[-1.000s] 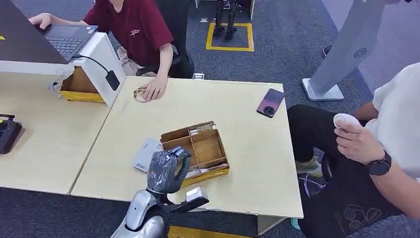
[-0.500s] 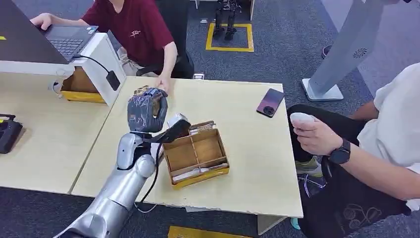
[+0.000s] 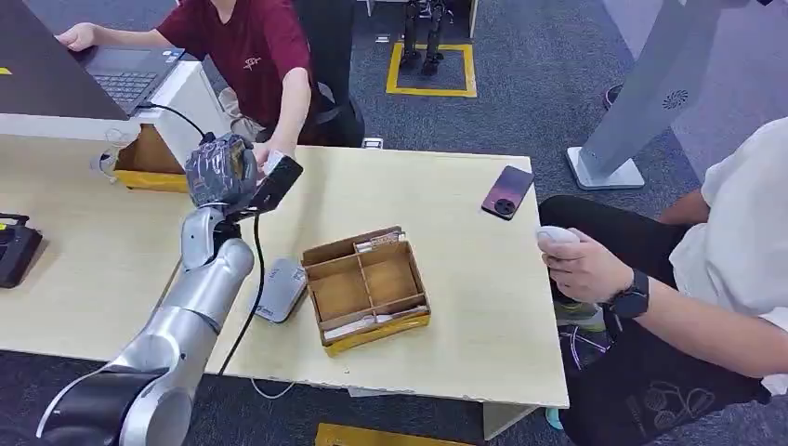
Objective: Pass the card to the sensor for recognition and then transmit it.
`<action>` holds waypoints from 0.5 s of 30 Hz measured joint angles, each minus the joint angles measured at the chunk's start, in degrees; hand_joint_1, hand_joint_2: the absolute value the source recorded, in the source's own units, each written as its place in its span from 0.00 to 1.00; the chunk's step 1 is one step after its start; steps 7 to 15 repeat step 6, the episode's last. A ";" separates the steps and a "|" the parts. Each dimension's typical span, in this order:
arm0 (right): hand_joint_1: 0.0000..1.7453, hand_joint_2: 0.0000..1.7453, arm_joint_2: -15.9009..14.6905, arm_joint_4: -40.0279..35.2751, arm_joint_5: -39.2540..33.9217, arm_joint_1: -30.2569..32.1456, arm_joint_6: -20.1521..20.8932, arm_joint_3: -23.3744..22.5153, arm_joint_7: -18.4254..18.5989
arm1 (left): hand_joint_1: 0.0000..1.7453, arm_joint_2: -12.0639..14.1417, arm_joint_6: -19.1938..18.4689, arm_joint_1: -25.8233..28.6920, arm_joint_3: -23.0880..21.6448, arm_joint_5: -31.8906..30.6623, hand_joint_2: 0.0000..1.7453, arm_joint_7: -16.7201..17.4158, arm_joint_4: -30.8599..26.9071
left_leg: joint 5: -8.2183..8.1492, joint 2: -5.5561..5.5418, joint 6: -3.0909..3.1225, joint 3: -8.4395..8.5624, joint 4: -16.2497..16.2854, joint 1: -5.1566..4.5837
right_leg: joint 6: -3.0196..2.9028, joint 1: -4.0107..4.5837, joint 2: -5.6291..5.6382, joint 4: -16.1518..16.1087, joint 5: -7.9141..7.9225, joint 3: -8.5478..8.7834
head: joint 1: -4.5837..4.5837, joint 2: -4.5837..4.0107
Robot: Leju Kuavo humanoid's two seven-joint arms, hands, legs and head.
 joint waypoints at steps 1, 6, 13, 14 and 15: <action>0.00 0.00 0.00 0.00 0.02 -0.01 0.00 0.05 0.13 | 1.00 0.00 -0.02 0.01 0.41 -0.13 1.00 -0.07 0.31 | 0.00 0.00 0.00 -0.01 0.00 0.00 | 0.00 0.00 0.00 0.00 0.00 0.00 | 0.00 0.00; 0.00 0.00 0.00 0.00 0.00 -0.07 0.00 0.35 0.26 | 0.93 0.00 0.00 0.02 2.07 -1.00 1.00 -0.59 1.07 | 0.00 0.00 0.00 -0.02 0.00 0.00 | 0.01 0.00 -0.01 -0.01 0.01 0.00 | -0.02 0.00; 0.00 0.00 0.00 0.00 0.00 -0.07 0.00 0.35 0.26 | 0.93 0.00 0.00 0.02 2.07 -1.00 1.00 -0.59 1.07 | 0.00 0.00 0.00 -0.02 0.00 0.00 | 0.01 0.00 -0.01 -0.01 0.01 0.00 | -0.02 0.00; 0.00 0.00 0.00 0.00 0.00 -0.07 0.00 0.35 0.26 | 0.93 0.00 0.00 0.02 2.07 -1.00 1.00 -0.59 1.07 | 0.00 0.00 0.00 -0.02 0.00 0.00 | 0.01 0.00 -0.01 -0.01 0.01 0.00 | -0.02 0.00; 0.00 0.00 0.00 0.00 0.00 -0.07 0.00 0.35 0.26 | 0.93 0.00 0.00 0.02 2.07 -1.00 1.00 -0.59 1.07 | 0.00 0.00 0.00 -0.02 0.00 0.00 | 0.01 0.00 -0.01 -0.01 0.01 0.00 | -0.02 0.00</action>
